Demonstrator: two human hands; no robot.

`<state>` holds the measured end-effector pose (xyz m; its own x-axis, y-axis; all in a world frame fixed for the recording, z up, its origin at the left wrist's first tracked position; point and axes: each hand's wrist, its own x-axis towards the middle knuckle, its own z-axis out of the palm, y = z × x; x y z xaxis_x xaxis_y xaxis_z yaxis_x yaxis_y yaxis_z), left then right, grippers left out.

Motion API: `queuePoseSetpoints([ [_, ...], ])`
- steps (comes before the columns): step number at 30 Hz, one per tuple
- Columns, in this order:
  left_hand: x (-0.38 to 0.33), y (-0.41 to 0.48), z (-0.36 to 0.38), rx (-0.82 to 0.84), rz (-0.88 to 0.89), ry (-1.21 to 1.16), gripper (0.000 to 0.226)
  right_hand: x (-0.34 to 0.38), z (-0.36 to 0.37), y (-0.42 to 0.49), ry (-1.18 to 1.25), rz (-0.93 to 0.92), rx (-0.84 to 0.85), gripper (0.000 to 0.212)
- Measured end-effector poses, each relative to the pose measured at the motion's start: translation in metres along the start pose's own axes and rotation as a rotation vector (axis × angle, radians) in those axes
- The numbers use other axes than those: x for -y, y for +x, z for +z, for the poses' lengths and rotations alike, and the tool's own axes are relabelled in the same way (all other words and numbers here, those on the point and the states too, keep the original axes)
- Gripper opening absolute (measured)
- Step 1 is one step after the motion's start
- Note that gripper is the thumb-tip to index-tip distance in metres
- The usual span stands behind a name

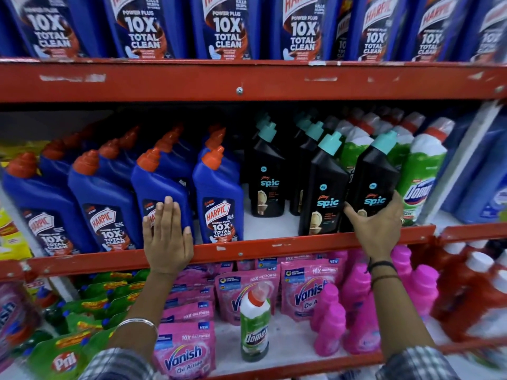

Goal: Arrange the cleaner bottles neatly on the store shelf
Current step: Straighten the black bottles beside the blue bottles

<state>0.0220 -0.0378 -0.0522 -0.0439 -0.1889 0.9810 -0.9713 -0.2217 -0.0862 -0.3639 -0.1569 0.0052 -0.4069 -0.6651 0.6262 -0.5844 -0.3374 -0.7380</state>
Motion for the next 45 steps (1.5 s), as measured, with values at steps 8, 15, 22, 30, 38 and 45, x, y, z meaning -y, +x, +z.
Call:
queuePoseSetpoints([
  [8, 0.0, 0.001, 0.0, -0.008, 0.006, -0.006, 0.061, 0.014, -0.019, -0.022, 0.199, -0.019, -0.179, 0.097],
  [15, 0.001, -0.001, 0.001, -0.023, 0.013, 0.009, 0.061, 0.071, -0.047, -0.051, 0.169, -0.032, -0.286, 0.094],
  [22, 0.002, 0.0, 0.0, -0.021, 0.015, -0.003, 0.06, 0.123, -0.018, -0.084, 0.307, -0.108, 0.0, 0.098],
  [30, 0.002, -0.001, 0.0, 0.0, 0.008, -0.02, 0.057, 0.147, 0.037, -0.098, 0.287, -0.085, 0.112, 0.096],
  [38, 0.001, -0.002, 0.0, -0.021, 0.021, -0.011, 0.058, 0.14, 0.061, -0.112, 0.169, -0.013, 0.189, 0.105],
  [45, 0.001, -0.003, 0.001, -0.026, 0.021, -0.022, 0.059, 0.141, 0.063, -0.112, 0.034, -0.01, 0.206, 0.107],
])
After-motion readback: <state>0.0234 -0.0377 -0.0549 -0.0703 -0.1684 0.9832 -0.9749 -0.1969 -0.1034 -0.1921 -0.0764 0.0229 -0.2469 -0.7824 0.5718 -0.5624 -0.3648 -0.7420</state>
